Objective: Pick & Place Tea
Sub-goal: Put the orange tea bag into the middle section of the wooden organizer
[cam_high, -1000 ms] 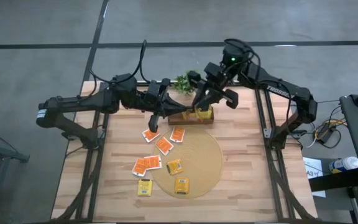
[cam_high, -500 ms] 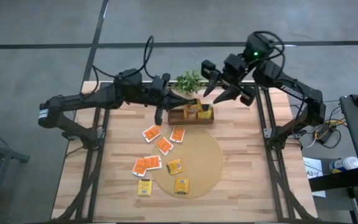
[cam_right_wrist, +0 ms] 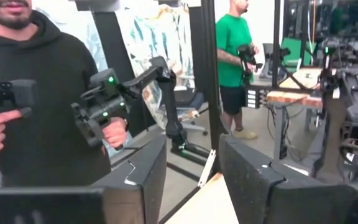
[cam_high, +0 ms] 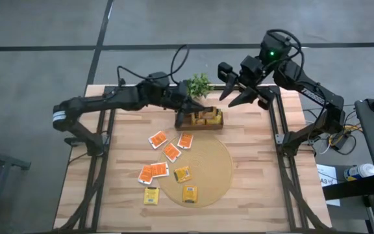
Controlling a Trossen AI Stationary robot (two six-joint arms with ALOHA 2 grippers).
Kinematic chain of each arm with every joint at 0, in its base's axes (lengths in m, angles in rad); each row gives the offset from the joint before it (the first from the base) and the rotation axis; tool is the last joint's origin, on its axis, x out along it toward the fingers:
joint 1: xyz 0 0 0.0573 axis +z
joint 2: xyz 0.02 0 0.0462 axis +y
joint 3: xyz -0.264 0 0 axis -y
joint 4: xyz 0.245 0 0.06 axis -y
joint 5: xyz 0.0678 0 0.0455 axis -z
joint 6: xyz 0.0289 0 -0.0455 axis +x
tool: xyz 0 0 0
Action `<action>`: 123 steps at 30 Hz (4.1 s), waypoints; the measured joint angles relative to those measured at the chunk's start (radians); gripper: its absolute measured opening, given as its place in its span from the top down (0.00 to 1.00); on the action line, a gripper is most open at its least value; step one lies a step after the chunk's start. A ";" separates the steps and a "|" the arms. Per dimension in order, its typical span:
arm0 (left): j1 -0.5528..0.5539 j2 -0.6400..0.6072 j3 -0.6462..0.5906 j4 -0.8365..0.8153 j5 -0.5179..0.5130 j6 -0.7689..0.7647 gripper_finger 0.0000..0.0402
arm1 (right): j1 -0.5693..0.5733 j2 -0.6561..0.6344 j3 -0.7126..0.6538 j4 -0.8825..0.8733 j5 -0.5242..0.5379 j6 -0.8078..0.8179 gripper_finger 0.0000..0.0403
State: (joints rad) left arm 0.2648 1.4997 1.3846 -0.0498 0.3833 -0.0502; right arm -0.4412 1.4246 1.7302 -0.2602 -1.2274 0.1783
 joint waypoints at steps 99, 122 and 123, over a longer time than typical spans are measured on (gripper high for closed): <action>0.239 0.389 -0.451 0.686 0.035 -0.188 0.77 | 0.000 0.011 -0.007 -0.110 -0.001 -0.059 0.83; 0.181 0.056 -0.399 0.492 0.165 -0.214 1.00 | 0.001 0.011 -0.017 -0.110 -0.003 -0.068 0.83; 0.168 0.023 -0.405 0.467 0.159 -0.204 1.00 | 0.002 0.011 -0.020 -0.110 -0.003 -0.070 0.83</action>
State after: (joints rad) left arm 0.4323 1.5225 0.9792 0.4169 0.5426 -0.2546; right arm -0.4393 1.4361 1.7104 -0.3706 -1.2305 0.1085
